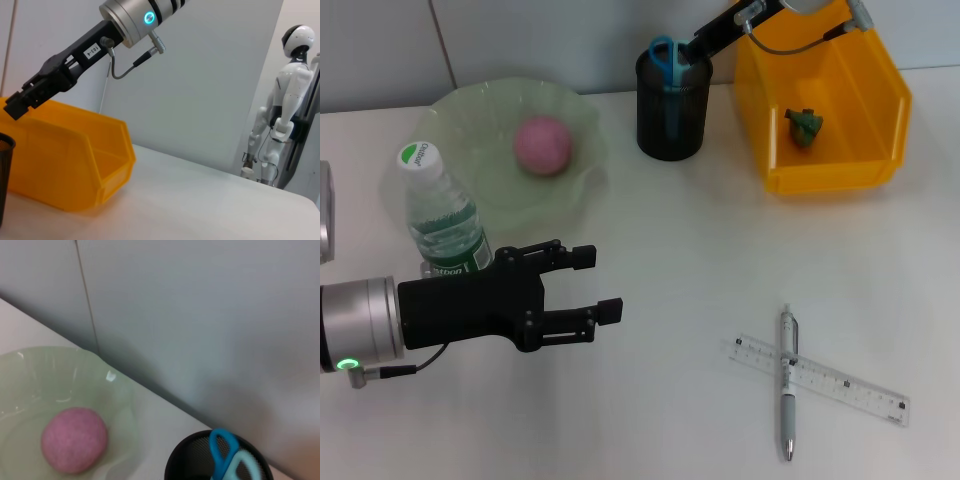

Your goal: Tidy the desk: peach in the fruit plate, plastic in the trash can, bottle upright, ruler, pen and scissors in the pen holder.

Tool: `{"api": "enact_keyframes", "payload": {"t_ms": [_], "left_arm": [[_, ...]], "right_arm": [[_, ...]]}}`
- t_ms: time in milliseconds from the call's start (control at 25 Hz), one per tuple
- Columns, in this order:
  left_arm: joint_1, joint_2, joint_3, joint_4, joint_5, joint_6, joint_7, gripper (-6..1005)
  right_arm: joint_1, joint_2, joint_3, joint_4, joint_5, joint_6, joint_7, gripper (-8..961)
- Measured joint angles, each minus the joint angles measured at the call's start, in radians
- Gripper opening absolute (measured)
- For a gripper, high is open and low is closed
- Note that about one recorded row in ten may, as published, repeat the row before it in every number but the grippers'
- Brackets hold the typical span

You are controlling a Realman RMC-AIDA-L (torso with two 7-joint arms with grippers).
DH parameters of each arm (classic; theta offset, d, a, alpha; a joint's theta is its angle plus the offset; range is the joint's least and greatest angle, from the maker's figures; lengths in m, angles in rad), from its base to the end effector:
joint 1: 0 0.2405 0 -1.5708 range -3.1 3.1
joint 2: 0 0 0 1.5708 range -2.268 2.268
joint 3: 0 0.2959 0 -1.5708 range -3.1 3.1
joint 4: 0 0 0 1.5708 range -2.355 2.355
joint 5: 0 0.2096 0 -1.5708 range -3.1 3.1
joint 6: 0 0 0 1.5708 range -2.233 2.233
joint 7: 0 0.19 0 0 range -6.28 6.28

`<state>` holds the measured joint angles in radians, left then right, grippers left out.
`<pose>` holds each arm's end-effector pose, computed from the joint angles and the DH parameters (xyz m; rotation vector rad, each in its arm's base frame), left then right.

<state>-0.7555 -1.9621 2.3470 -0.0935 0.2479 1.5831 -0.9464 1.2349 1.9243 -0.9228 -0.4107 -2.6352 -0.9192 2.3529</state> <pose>-0.2505 0.3519 -0.0946 -2.8484 -0.4971 -0.9001 0.1456 0.5720 -0.0333 -2.3678 0.8135 -0.1187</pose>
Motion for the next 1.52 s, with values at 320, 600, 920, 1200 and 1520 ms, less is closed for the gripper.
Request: {"api": "enact_keyframes", "payload": {"t_ms": [320,600,920,1200,1520], "left_arm": [[0.005,0.001,-0.001,0.0,-0.001,0.005,0.0,800],[0.007,0.003,0.0,0.0,0.0,0.014,-0.001,799],[0.007,0.007,0.002,-0.002,0.005,0.013,-0.002,798],[0.002,0.008,0.006,-0.002,0.005,0.018,-0.009,798],[-0.005,0.009,0.028,-0.002,0.005,0.026,-0.011,798]], "right_arm": [[0.001,0.001,0.005,-0.002,0.0,0.013,0.002,342],[-0.005,0.008,0.003,-0.023,0.003,0.018,0.004,555],[-0.109,0.072,0.002,-0.206,0.009,-0.011,0.005,645],[-0.315,0.14,-0.014,-0.505,0.159,-0.14,-0.034,646],[-0.525,0.134,-0.011,-0.649,0.49,-0.335,-0.196,645]]}}
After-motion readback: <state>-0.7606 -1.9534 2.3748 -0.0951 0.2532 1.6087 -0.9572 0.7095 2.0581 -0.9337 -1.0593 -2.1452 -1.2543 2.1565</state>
